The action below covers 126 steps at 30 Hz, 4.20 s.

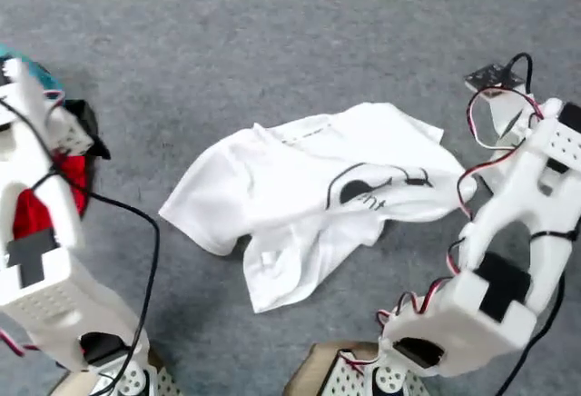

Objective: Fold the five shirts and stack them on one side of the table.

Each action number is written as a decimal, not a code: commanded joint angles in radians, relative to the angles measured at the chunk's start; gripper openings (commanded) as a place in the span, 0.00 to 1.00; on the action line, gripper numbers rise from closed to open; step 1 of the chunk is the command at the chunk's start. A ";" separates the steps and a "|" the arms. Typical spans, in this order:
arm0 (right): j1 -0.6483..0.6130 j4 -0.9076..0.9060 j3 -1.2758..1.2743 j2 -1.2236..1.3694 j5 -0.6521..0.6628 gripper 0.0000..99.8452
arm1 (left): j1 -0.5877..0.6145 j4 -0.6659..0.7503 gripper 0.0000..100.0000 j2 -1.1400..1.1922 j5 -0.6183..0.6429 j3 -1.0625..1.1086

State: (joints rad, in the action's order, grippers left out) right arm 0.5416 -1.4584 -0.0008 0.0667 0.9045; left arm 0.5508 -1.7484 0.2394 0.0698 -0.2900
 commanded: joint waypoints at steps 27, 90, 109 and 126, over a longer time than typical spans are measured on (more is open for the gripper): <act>-1.442 -0.051 0.338 0.223 -0.212 0.16 | 0.913 0.310 0.29 -0.572 -0.269 0.525; -1.442 -0.230 1.241 1.118 0.017 0.25 | 1.074 0.509 0.29 -0.572 -0.350 0.641; -1.411 -0.244 1.417 1.110 -0.066 0.01 | 1.073 0.508 0.29 -0.576 -0.350 0.644; -1.052 -0.189 1.669 0.677 -0.150 0.00 | 0.776 0.229 0.29 -0.576 -0.347 0.644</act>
State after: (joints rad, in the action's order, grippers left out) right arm -0.6260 -1.6932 1.6210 0.9045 0.7710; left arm 1.4714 -1.3970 -0.2946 -0.2708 0.3621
